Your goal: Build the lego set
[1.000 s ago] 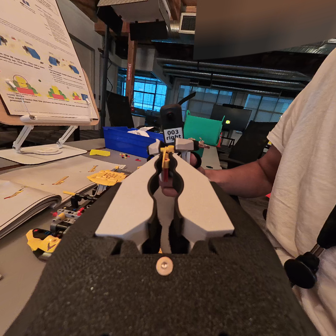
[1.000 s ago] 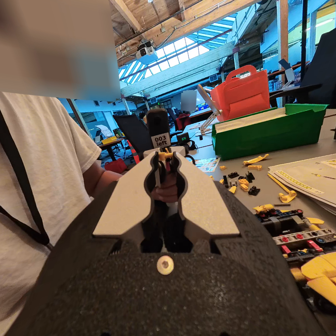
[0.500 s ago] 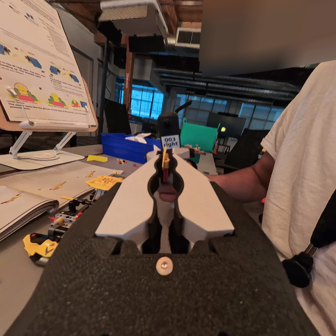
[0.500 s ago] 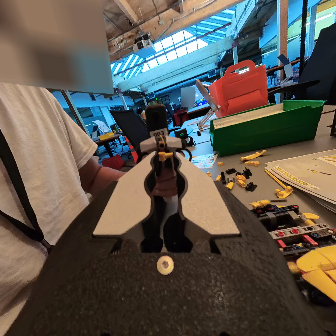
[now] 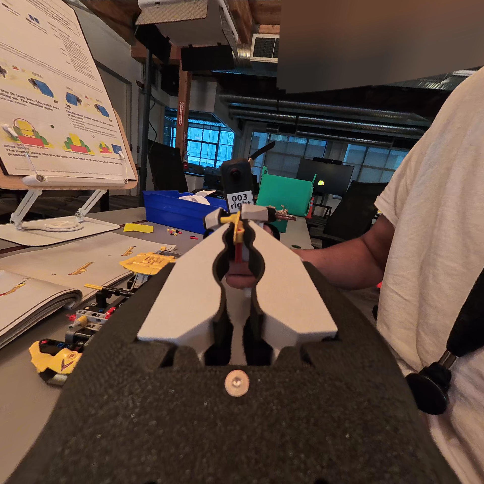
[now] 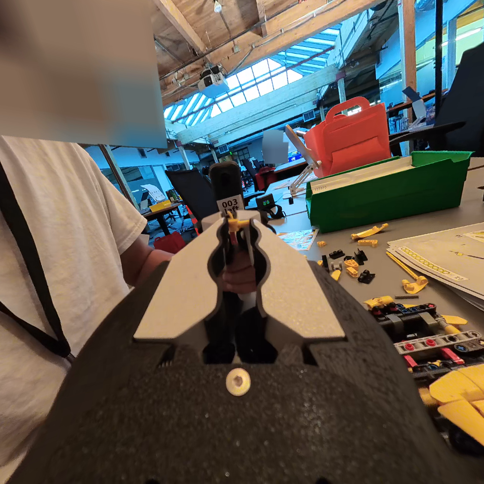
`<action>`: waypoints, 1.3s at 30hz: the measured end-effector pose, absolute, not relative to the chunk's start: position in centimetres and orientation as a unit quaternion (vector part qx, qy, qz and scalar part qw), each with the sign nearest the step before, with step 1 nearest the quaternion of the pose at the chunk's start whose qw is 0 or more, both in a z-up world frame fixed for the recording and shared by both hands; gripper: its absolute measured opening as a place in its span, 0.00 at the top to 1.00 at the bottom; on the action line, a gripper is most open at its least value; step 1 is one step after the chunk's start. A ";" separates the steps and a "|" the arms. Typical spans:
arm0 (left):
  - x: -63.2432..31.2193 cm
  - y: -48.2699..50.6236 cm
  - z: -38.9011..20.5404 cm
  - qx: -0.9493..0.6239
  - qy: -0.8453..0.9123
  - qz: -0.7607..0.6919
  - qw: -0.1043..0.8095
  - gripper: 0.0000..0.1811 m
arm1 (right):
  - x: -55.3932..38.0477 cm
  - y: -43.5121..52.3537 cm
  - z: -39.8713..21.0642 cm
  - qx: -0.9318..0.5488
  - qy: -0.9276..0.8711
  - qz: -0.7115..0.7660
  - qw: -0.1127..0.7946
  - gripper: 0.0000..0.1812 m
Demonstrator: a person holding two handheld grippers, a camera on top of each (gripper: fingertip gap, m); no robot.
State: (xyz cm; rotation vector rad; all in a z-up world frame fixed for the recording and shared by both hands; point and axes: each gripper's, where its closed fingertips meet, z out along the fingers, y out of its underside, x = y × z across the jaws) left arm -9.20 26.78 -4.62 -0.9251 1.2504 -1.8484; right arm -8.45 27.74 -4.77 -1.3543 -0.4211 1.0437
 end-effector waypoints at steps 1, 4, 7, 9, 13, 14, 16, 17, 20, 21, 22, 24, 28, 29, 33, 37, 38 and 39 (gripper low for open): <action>-9.2 26.8 -4.6 -0.357 0.483 -0.717 0.354 0.96 | -8.5 27.8 -4.9 -0.596 -0.185 0.455 0.636 0.92; -9.2 26.7 -4.7 -0.357 0.487 -0.715 0.353 0.96 | -8.5 27.8 -4.7 -0.591 -0.180 0.458 0.640 0.92; -9.1 26.5 -4.8 -0.356 0.492 -0.711 0.353 0.96 | -8.2 27.8 -4.2 -0.582 -0.174 0.470 0.640 0.92; -9.1 26.5 -4.8 -0.357 0.492 -0.711 0.354 0.96 | -8.7 27.8 -4.6 -0.588 -0.182 0.467 0.635 0.92; -9.0 26.6 -4.9 -0.361 0.493 -0.706 0.358 0.96 | -8.8 27.8 -4.7 -0.588 -0.184 0.468 0.634 0.92; -9.1 26.7 -4.9 -0.361 0.492 -0.706 0.359 0.96 | -8.8 27.8 -4.6 -0.587 -0.182 0.469 0.634 0.92; -9.1 26.8 -4.8 -0.361 0.490 -0.707 0.360 0.96 | -8.7 27.7 -4.6 -0.585 -0.178 0.473 0.634 0.92; -9.2 26.9 -4.7 -0.360 0.486 -0.711 0.359 0.96 | -8.7 27.7 -4.6 -0.583 -0.177 0.476 0.634 0.92; -9.3 26.9 -4.6 -0.358 0.484 -0.714 0.357 0.96 | -8.8 27.6 -4.7 -0.579 -0.179 0.476 0.637 0.92; -9.3 26.9 -4.6 -0.358 0.484 -0.715 0.356 0.96 | -8.8 27.6 -4.7 -0.579 -0.181 0.475 0.637 0.92; -9.3 26.9 -4.6 -0.358 0.484 -0.715 0.355 0.96 | -8.8 27.6 -4.6 -0.579 -0.182 0.475 0.638 0.92; -9.3 26.8 -4.6 -0.357 0.485 -0.718 0.350 0.96 | -8.9 27.5 -4.7 -0.576 -0.190 0.473 0.639 0.92; -9.5 26.3 -4.7 -0.354 0.489 -0.725 0.331 0.96 | -9.0 27.1 -4.8 -0.573 -0.220 0.453 0.646 0.92; -9.5 26.2 -4.8 -0.352 0.490 -0.726 0.329 0.96 | -9.1 26.9 -4.8 -0.571 -0.223 0.456 0.645 0.92; -9.7 25.9 -4.4 -0.343 0.485 -0.735 0.325 0.96 | -9.3 26.6 -4.4 -0.552 -0.226 0.470 0.651 0.92; -10.1 25.9 -3.2 -0.330 0.447 -0.774 0.305 0.96 | -9.7 26.4 -3.1 -0.510 -0.210 0.487 0.677 0.92; -10.2 26.0 -2.8 -0.327 0.432 -0.785 0.301 0.96 | -9.7 26.6 -2.7 -0.500 -0.203 0.489 0.686 0.92; -10.3 26.3 -2.3 -0.323 0.411 -0.800 0.294 0.96 | -9.8 26.8 -2.2 -0.487 -0.192 0.493 0.695 0.92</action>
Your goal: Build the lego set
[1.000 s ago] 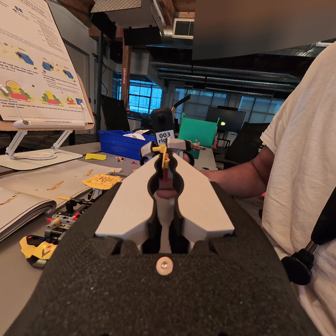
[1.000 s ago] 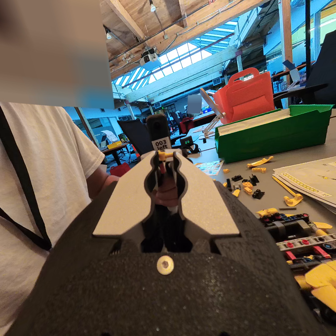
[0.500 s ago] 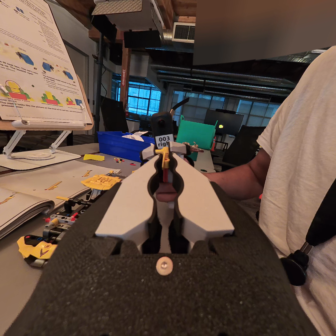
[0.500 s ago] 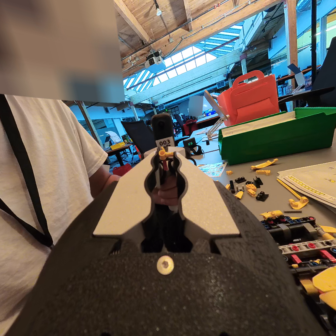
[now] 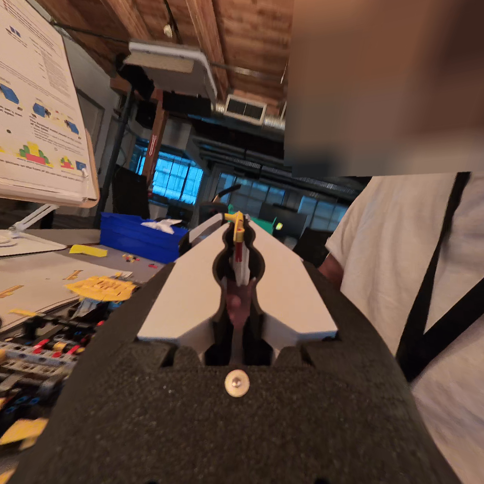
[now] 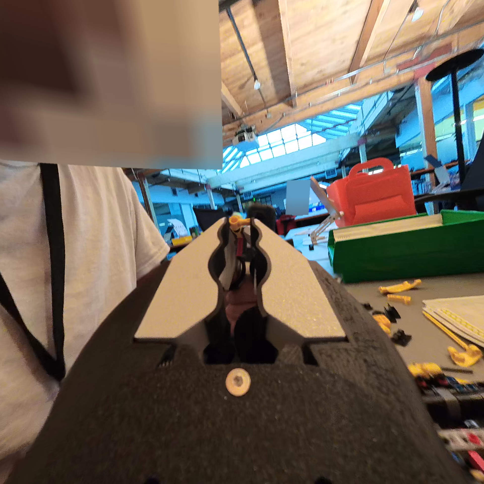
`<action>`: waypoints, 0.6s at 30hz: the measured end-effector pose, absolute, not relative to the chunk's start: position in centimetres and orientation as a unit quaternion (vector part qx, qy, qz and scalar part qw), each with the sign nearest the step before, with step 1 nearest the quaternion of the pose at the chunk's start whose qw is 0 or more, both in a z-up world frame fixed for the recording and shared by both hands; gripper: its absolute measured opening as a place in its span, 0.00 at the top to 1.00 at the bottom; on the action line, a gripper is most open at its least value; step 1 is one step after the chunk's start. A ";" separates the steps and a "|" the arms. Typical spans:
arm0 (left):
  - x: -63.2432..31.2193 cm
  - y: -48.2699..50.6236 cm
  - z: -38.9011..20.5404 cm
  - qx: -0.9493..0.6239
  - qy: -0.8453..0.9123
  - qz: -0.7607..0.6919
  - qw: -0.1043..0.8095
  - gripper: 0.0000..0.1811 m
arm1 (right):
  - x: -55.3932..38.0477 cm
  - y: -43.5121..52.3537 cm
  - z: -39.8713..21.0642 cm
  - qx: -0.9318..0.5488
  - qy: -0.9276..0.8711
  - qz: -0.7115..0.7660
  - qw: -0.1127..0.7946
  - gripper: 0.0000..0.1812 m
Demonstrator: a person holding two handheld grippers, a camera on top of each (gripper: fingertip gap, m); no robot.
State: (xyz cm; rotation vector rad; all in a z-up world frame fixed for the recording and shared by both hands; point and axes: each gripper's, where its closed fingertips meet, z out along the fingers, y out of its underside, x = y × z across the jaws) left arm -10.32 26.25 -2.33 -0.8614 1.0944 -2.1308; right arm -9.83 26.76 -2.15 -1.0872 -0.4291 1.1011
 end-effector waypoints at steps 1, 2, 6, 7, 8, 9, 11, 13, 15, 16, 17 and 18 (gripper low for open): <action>-10.5 26.5 -1.8 -0.319 0.384 -0.820 0.281 0.96 | -10.0 26.9 -1.6 -0.473 -0.182 0.499 0.703 0.92; -10.7 26.8 -1.4 -0.316 0.355 -0.839 0.267 0.97 | -10.1 27.2 -1.1 -0.464 -0.173 0.498 0.712 0.92; -10.6 27.9 -1.0 -0.320 0.301 -0.858 0.267 0.97 | -10.0 28.4 -0.8 -0.468 -0.164 0.457 0.738 0.92; -10.5 28.2 -1.1 -0.325 0.297 -0.857 0.267 0.97 | -9.9 28.6 -1.0 -0.474 -0.162 0.446 0.742 0.92; -10.4 28.3 -1.1 -0.328 0.293 -0.857 0.269 0.97 | -9.8 28.8 -1.1 -0.478 -0.159 0.438 0.745 0.92; -10.4 28.4 -1.1 -0.330 0.290 -0.856 0.271 0.97 | -9.8 28.9 -1.1 -0.479 -0.156 0.434 0.747 0.92; -10.3 28.6 -1.1 -0.330 0.268 -0.866 0.264 0.97 | -9.7 29.1 -1.1 -0.478 -0.148 0.433 0.749 0.92; -10.3 28.8 -0.8 -0.325 0.235 -0.879 0.259 0.96 | -9.8 29.3 -0.9 -0.471 -0.135 0.440 0.753 0.92; -10.2 28.9 -0.7 -0.323 0.225 -0.880 0.267 0.96 | -10.2 29.6 -1.0 -0.476 -0.135 0.441 0.749 0.92; -10.2 28.9 -0.7 -0.323 0.227 -0.878 0.272 0.96 | -10.2 29.7 -0.9 -0.473 -0.130 0.447 0.748 0.92; -10.0 29.0 -0.8 -0.328 0.232 -0.873 0.276 0.96 | -10.0 29.7 -1.1 -0.476 -0.128 0.452 0.744 0.92; -9.9 29.0 -1.0 -0.334 0.238 -0.869 0.277 0.96 | -9.8 29.8 -1.3 -0.483 -0.131 0.446 0.742 0.92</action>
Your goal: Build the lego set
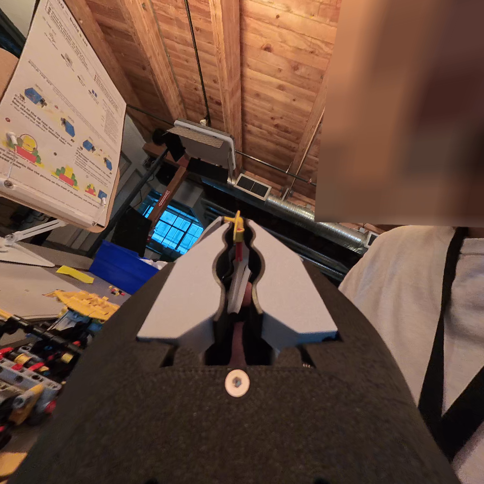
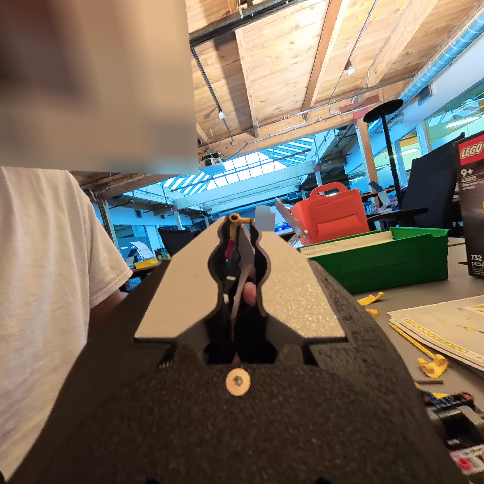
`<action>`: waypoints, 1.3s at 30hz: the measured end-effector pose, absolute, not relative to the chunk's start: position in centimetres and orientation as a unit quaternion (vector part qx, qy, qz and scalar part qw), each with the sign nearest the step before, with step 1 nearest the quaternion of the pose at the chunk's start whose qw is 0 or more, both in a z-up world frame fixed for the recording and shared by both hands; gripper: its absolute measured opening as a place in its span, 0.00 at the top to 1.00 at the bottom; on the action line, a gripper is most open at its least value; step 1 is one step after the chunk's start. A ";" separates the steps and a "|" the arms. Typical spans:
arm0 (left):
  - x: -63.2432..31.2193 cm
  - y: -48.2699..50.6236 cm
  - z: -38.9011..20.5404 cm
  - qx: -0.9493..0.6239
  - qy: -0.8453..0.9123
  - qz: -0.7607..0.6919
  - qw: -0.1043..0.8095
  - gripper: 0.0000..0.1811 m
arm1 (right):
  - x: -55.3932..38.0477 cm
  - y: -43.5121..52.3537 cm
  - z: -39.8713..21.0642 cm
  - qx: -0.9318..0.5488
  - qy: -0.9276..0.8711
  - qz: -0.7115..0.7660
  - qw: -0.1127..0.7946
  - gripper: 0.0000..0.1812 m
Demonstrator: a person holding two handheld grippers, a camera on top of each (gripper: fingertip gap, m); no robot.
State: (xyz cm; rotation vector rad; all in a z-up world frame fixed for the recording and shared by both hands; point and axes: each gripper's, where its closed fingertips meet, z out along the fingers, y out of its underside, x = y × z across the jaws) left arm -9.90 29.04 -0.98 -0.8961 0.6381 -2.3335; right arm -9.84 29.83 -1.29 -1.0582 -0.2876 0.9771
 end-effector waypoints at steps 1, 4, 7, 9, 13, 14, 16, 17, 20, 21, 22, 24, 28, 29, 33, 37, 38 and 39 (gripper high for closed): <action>-9.8 29.0 -1.1 -0.336 0.245 -0.866 0.279 0.96 | -9.8 29.8 -1.4 -0.488 -0.136 0.443 0.739 0.92; -9.8 28.6 -1.3 -0.341 0.297 -0.837 0.309 0.96 | -9.7 29.5 -1.6 -0.498 -0.156 0.442 0.729 0.92; -9.3 28.4 -2.1 -0.356 0.365 -0.782 0.359 0.96 | -9.2 29.4 -2.4 -0.518 -0.160 0.459 0.704 0.92; -8.9 28.1 -3.0 -0.362 0.429 -0.719 0.410 0.96 | -8.4 29.7 -3.4 -0.548 -0.163 0.449 0.686 0.85; -7.7 28.0 -6.4 -0.349 0.565 -0.513 0.544 0.96 | -6.8 29.5 -5.9 -0.609 -0.167 0.473 0.614 0.85; -7.5 27.8 -7.0 -0.331 0.591 -0.464 0.570 0.96 | -6.7 29.5 -6.7 -0.628 -0.161 0.489 0.584 0.82; -7.3 28.0 -7.9 -0.298 0.624 -0.372 0.619 0.96 | -6.9 29.4 -8.5 -0.664 -0.149 0.519 0.517 0.73; -7.3 27.9 -8.3 -0.280 0.639 -0.338 0.631 0.96 | -7.3 28.9 -8.9 -0.667 -0.147 0.544 0.487 0.71; -7.3 27.9 -8.9 -0.244 0.658 -0.284 0.653 0.96 | -8.2 28.3 -9.2 -0.667 -0.143 0.588 0.435 0.77; -7.4 27.7 -8.9 -0.233 0.660 -0.278 0.658 0.96 | -8.5 28.1 -9.3 -0.667 -0.145 0.594 0.426 0.79; -7.4 27.5 -9.1 -0.224 0.664 -0.277 0.657 0.96 | -8.6 28.2 -9.5 -0.668 -0.142 0.597 0.421 0.79; -7.5 27.1 -9.2 -0.211 0.668 -0.275 0.659 0.96 | -8.8 28.0 -9.0 -0.652 -0.146 0.611 0.424 0.85; -7.6 26.8 -9.1 -0.204 0.666 -0.278 0.661 0.96 | -8.9 27.6 -8.8 -0.645 -0.146 0.625 0.415 0.92; -7.6 26.8 -9.1 -0.206 0.666 -0.277 0.661 0.96 | -8.9 27.7 -8.9 -0.648 -0.142 0.625 0.412 0.92; -7.2 27.4 -9.4 -0.243 0.660 -0.272 0.656 0.95 | -8.3 28.1 -9.1 -0.655 -0.131 0.617 0.415 0.95; -7.1 28.2 -9.5 -0.276 0.651 -0.276 0.651 0.91 | -7.3 28.6 -9.1 -0.663 -0.121 0.597 0.435 0.96; -7.0 28.5 -9.5 -0.289 0.649 -0.284 0.644 0.89 | -6.9 28.7 -9.0 -0.665 -0.119 0.590 0.443 0.96; -6.9 28.7 -9.7 -0.304 0.647 -0.296 0.633 0.88 | -6.5 28.9 -8.9 -0.664 -0.113 0.586 0.450 0.96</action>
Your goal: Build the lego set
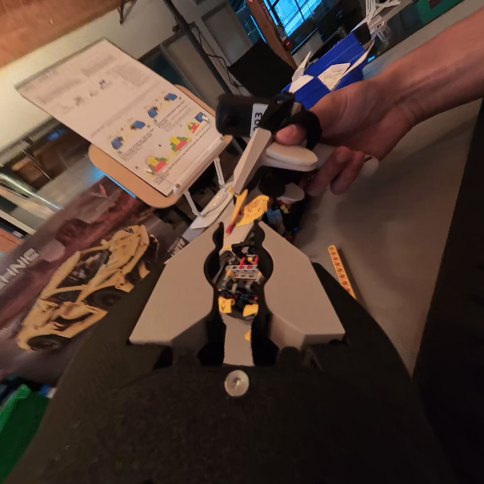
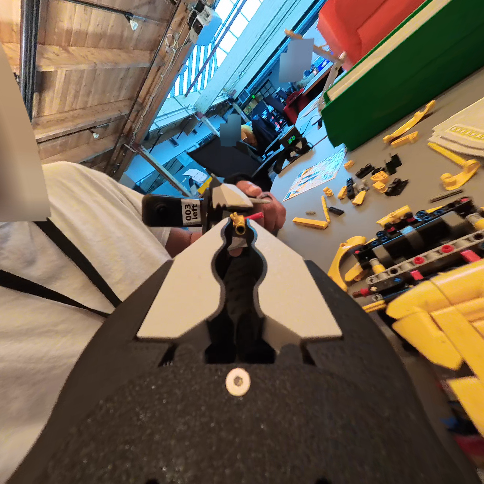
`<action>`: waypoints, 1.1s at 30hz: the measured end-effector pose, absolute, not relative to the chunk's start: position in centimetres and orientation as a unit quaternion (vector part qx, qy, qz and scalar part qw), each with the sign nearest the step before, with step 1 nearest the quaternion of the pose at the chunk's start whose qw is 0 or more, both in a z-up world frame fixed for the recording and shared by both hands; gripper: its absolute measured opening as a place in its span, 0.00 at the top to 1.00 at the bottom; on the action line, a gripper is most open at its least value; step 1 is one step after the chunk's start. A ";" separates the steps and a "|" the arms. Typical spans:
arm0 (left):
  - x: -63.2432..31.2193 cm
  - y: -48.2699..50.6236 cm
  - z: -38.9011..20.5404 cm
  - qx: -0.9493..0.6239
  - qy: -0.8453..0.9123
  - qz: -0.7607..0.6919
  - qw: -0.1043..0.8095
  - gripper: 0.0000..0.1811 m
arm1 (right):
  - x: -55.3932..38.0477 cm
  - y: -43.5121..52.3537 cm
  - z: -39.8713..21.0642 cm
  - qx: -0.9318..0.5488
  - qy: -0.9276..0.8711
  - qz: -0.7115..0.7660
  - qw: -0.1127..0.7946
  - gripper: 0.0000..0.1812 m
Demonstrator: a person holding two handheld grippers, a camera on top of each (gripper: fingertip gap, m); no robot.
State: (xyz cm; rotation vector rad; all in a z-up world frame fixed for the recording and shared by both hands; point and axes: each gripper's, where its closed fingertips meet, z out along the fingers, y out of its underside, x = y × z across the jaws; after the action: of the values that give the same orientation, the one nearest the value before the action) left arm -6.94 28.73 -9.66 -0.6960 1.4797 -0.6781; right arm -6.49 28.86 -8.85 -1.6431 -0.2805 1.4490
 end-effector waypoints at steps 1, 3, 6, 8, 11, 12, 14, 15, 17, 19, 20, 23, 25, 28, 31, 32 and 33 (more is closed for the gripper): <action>-6.9 29.0 -9.7 -0.321 0.643 -0.311 0.622 0.87 | -5.9 29.0 -8.7 -0.664 -0.106 0.580 0.459 0.96; -7.0 29.8 -9.4 -0.353 0.625 -0.346 0.604 0.87 | -4.5 29.7 -8.4 -0.668 -0.089 0.553 0.490 0.96; -7.0 30.5 -9.3 -0.419 0.589 -0.448 0.526 0.88 | -2.8 30.2 -7.6 -0.654 -0.072 0.535 0.530 0.96; -6.9 30.7 -9.3 -0.455 0.555 -0.528 0.453 0.88 | -2.2 30.5 -7.4 -0.650 -0.071 0.507 0.561 0.96; -6.8 30.5 -9.0 -0.479 0.507 -0.625 0.350 0.86 | -2.6 30.5 -6.7 -0.631 -0.089 0.497 0.589 0.96; -6.9 30.4 -8.6 -0.479 0.491 -0.648 0.331 0.86 | -3.0 30.5 -6.4 -0.625 -0.098 0.496 0.595 0.96; -7.0 30.6 -7.9 -0.477 0.455 -0.689 0.300 0.87 | -4.0 30.3 -6.3 -0.621 -0.124 0.485 0.604 0.96; -7.0 30.4 -7.8 -0.478 0.443 -0.708 0.274 0.86 | -4.5 30.2 -6.2 -0.619 -0.139 0.477 0.608 0.95; -7.2 30.0 -7.5 -0.472 0.422 -0.742 0.218 0.84 | -5.3 30.0 -6.1 -0.616 -0.168 0.456 0.620 0.95; -7.5 29.8 -6.8 -0.460 0.400 -0.771 0.186 0.84 | -5.6 30.0 -6.2 -0.622 -0.188 0.424 0.631 0.96; -7.6 29.8 -6.5 -0.457 0.389 -0.781 0.175 0.84 | -5.8 30.0 -6.2 -0.620 -0.197 0.415 0.636 0.96; -7.6 29.9 -6.4 -0.459 0.370 -0.793 0.150 0.84 | -6.4 29.7 -6.2 -0.618 -0.223 0.394 0.643 0.96; -7.6 29.5 -6.6 -0.458 0.375 -0.794 0.138 0.84 | -7.0 29.6 -6.4 -0.622 -0.249 0.363 0.648 0.96; -7.6 28.6 -6.7 -0.453 0.390 -0.792 0.127 0.86 | -8.0 29.2 -6.6 -0.620 -0.291 0.316 0.657 0.95; -7.9 28.3 -6.6 -0.442 0.397 -0.794 0.126 0.92 | -8.5 29.2 -6.8 -0.620 -0.300 0.297 0.661 0.95; -8.1 28.2 -6.6 -0.440 0.400 -0.794 0.124 0.95 | -8.5 29.0 -6.7 -0.619 -0.300 0.308 0.657 0.95; -8.0 28.1 -6.7 -0.442 0.407 -0.789 0.128 0.95 | -8.4 29.0 -6.9 -0.627 -0.295 0.314 0.650 0.95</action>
State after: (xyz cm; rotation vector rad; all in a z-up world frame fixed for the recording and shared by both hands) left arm -8.03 28.14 -6.71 -1.2847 1.1830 -2.2953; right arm -8.43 28.98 -6.85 -1.4235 -0.6695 0.7134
